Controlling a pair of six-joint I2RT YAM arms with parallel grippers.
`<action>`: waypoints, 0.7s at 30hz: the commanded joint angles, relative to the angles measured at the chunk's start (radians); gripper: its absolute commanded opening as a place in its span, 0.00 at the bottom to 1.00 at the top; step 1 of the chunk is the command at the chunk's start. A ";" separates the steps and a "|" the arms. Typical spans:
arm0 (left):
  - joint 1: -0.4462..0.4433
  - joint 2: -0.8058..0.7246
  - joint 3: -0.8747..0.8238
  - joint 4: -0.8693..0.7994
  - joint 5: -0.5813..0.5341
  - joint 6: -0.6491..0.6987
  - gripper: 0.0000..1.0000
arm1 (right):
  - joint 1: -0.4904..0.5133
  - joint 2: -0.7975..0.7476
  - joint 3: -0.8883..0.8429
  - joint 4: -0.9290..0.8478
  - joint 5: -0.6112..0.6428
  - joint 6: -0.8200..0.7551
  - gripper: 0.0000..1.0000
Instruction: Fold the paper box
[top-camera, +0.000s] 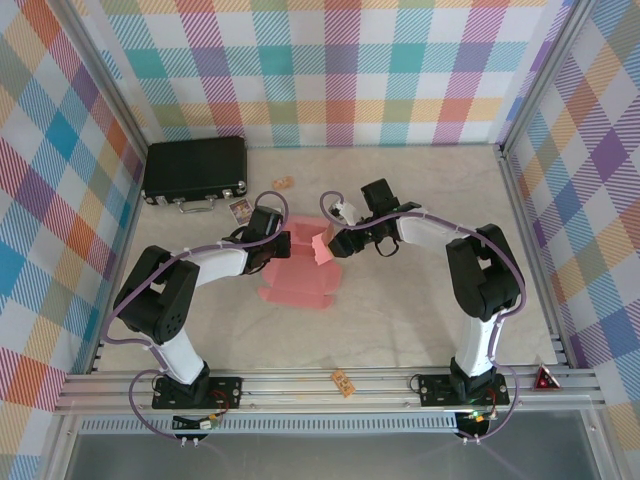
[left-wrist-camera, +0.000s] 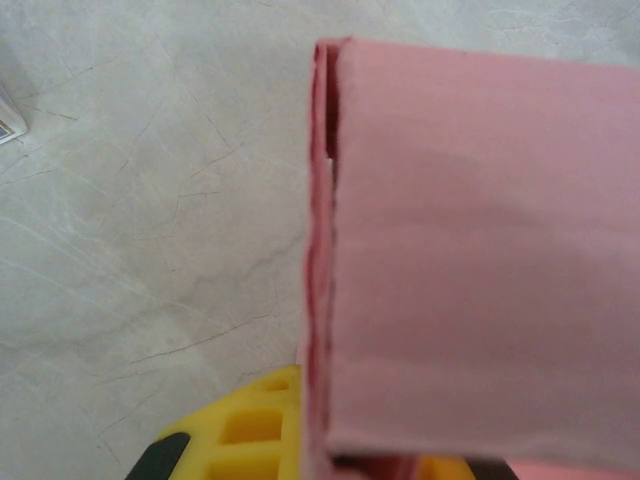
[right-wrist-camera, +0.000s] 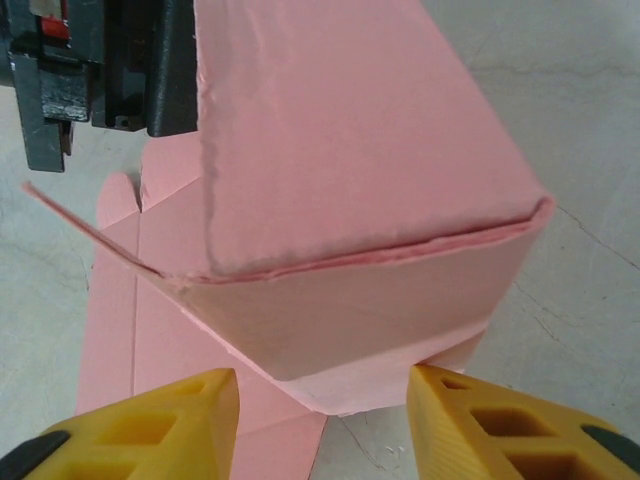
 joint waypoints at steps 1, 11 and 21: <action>-0.005 0.009 0.025 -0.004 0.019 -0.012 0.00 | 0.018 0.010 0.025 0.044 0.012 -0.004 0.50; -0.006 -0.006 0.023 -0.010 0.043 -0.007 0.00 | 0.054 0.029 0.015 0.178 0.244 0.043 0.51; -0.007 -0.019 0.039 -0.052 0.063 -0.002 0.00 | 0.098 0.053 -0.026 0.320 0.449 0.079 0.42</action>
